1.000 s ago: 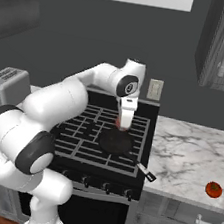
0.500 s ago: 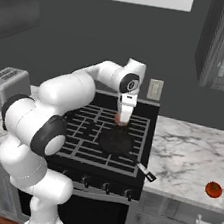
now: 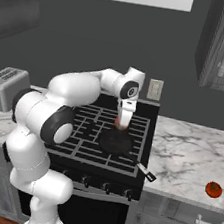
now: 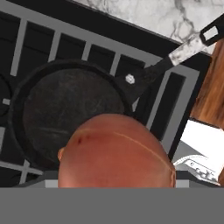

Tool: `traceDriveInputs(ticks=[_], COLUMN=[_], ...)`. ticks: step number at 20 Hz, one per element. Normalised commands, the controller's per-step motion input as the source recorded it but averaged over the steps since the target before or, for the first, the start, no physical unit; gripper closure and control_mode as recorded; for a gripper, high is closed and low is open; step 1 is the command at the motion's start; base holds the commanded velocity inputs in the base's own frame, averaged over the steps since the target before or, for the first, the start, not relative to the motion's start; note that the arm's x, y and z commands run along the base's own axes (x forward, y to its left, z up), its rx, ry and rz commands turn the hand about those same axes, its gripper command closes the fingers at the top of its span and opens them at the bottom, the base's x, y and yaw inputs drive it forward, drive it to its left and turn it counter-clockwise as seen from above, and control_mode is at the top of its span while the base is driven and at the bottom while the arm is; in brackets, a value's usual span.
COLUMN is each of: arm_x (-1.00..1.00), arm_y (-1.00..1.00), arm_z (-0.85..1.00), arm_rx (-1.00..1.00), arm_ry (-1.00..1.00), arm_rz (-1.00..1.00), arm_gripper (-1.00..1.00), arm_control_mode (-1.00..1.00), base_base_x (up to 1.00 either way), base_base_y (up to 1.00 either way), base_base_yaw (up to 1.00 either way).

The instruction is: Place the pan on the front right burner on the stove. Then place the tomato and the onion in the pan and turn on the front right burner.

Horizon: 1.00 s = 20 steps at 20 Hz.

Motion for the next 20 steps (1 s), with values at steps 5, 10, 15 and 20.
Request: traceDriveInputs(ticks=[5,10,15,20], arm_x=[0.18,0.05,0.02,0.06], arm_y=[0.01,0.0,0.0,0.0], arm_z=[-0.33,-0.28,-0.33,-0.32], arm_rx=[0.0,0.0,0.0,0.0], arm_ry=[0.0,0.0,0.0,0.0], arm_rz=[0.0,0.0,0.0,0.0], arm_gripper=[1.0,1.0,1.0,1.0], arm_control_mode=[-1.0,-1.0,-1.0,-1.0], base_base_x=[0.0,0.0,0.0,0.0], base_base_y=[0.0,0.0,0.0,0.0], base_base_yaw=[0.0,0.0,0.0,0.0])
